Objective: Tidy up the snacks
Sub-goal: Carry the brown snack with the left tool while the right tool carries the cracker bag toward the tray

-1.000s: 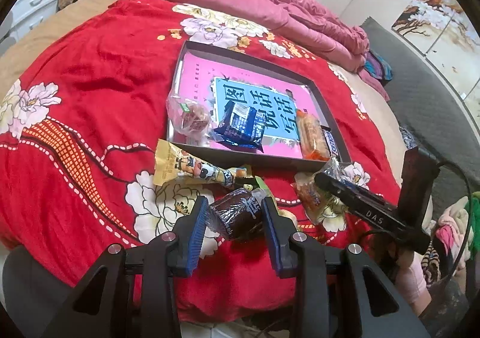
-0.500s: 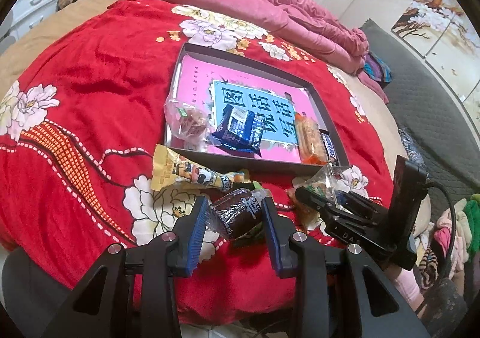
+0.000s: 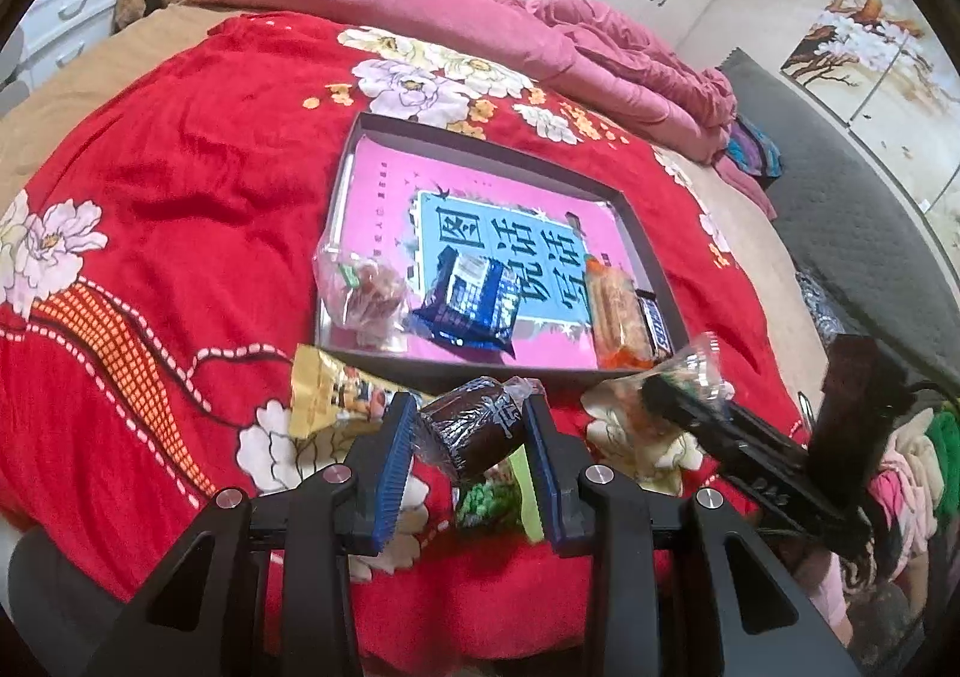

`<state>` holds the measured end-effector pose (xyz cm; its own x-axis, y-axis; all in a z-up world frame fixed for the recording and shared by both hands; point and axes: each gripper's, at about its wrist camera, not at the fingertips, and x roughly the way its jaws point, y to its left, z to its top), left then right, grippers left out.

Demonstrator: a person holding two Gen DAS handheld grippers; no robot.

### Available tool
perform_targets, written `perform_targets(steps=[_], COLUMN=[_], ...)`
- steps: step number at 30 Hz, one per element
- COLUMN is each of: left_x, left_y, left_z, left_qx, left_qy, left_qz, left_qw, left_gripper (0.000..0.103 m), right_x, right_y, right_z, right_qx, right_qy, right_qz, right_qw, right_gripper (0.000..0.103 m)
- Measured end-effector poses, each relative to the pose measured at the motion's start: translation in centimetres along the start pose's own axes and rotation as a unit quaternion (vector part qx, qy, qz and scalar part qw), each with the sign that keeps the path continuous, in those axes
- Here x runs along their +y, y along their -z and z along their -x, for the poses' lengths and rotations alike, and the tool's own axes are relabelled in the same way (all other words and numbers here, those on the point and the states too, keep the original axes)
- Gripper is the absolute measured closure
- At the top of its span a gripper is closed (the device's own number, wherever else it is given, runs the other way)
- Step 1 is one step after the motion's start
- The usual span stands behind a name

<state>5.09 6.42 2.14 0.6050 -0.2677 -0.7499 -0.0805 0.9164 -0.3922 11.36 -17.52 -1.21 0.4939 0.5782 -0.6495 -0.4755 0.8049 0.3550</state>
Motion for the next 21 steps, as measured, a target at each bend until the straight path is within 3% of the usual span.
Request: perform_targets(steps=[21], left_x=[-0.5], left_y=[-2.8], left_z=[-4.3], left_qx=[0.002], left_qy=[-0.044], left_qz=[-0.023], left_qw=[0.9988], left_gripper=[0.065], right_x=[-4.2], right_y=[-3.3], right_z=[2.7], right_qx=[-0.081], right_qy=[0.006], right_qz=[-0.06], right_qw=[0.995], right_gripper=[0.07])
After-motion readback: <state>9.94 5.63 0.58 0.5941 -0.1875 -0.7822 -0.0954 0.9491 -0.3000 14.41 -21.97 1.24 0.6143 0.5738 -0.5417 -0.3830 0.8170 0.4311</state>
